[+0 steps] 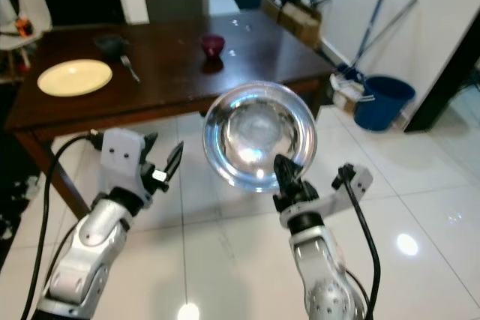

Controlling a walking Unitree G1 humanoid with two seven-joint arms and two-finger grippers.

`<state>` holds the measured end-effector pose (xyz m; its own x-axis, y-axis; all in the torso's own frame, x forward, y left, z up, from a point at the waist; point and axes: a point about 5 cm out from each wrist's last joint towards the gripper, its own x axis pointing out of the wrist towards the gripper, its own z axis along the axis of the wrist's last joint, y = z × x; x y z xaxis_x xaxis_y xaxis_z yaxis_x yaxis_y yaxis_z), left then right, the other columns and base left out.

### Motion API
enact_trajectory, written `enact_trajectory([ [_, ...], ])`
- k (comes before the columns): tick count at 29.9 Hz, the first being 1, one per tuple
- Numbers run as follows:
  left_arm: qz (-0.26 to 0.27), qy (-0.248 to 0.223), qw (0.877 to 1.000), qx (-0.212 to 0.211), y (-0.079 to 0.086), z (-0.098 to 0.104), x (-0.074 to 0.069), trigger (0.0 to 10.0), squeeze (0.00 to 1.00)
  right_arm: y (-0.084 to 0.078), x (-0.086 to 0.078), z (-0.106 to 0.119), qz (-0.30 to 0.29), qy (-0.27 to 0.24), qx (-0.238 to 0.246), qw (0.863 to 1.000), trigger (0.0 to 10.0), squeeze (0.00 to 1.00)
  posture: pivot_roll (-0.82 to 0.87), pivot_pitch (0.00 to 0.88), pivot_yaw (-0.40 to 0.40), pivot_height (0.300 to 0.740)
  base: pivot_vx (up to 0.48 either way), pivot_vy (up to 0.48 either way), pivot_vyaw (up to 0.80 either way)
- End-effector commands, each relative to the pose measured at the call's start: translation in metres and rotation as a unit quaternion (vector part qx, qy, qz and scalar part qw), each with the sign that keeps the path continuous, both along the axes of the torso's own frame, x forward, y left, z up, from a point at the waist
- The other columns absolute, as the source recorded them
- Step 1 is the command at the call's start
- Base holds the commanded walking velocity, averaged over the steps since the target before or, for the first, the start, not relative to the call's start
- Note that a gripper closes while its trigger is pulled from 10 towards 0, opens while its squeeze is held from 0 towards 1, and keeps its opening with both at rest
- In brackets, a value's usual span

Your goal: Setting the table

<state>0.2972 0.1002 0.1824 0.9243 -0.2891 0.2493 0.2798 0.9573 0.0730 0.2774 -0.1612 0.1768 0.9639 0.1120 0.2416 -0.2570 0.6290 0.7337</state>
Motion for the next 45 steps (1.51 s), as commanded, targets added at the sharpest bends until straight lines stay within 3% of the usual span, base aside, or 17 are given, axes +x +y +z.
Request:
enact_trajectory([
  [1, 0.01, 0.004, 1.0, 0.008, 0.003, -0.002, 0.001, 10.0, 0.0, 0.0, 0.0, 0.002, 0.005, -0.006, 0.005, 1.0, 10.0, 0.0, -0.06, 0.0, 0.078, 0.74, 0.48, 0.0, 0.0],
  [6, 0.015, 0.004, 1.0, 0.008, 0.004, -0.002, 0.001, 10.0, 0.0, 0.0, 0.0, 0.001, 0.004, -0.005, 0.007, 1.0, 10.0, 0.0, -0.06, 0.0, 0.079, 0.74, 0.48, 0.0, 0.0],
  [17, 0.018, 0.008, 1.0, 0.012, 0.006, -0.004, 0.001, 10.0, 0.0, 0.001, 0.001, 0.002, 0.001, -0.003, 0.014, 1.0, 10.0, 0.0, -0.05, 0.003, 0.082, 0.74, 0.48, 0.0, 0.75],
  [30, 0.018, 0.008, 1.0, 0.014, 0.006, -0.005, 0.002, 10.0, 0.0, -0.002, 0.002, 0.005, 0.005, -0.011, 0.033, 0.999, 10.0, 0.0, -0.05, 0.0, 0.082, 0.74, 0.48, 0.0, 0.0],
  [38, 0.012, 0.006, 1.0, 0.014, 0.004, -0.004, 0.003, 10.0, 0.0, -0.021, 0.008, 0.008, -0.065, -0.005, 0.009, 0.998, 10.0, 0.0, -0.05, 0.0, 0.083, 0.74, 0.48, 0.0, 0.0],
  [40, 0.009, 0.004, 1.0, 0.014, 0.002, -0.003, 0.004, 10.0, 0.0, -0.033, 0.009, 0.008, -0.092, 0.0, -0.002, 0.996, 10.0, 0.0, -0.06, 0.0, 0.085, 0.74, 0.48, 0.0, 0.0],
  [45, 0.004, 0.003, 1.0, 0.013, -0.001, -0.002, 0.003, 10.0, 0.0, -0.041, 0.009, 0.007, -0.107, 0.004, -0.008, 0.994, 10.0, 0.0, -0.06, 0.0, 0.084, 0.74, 0.48, 0.0, 0.0],
])
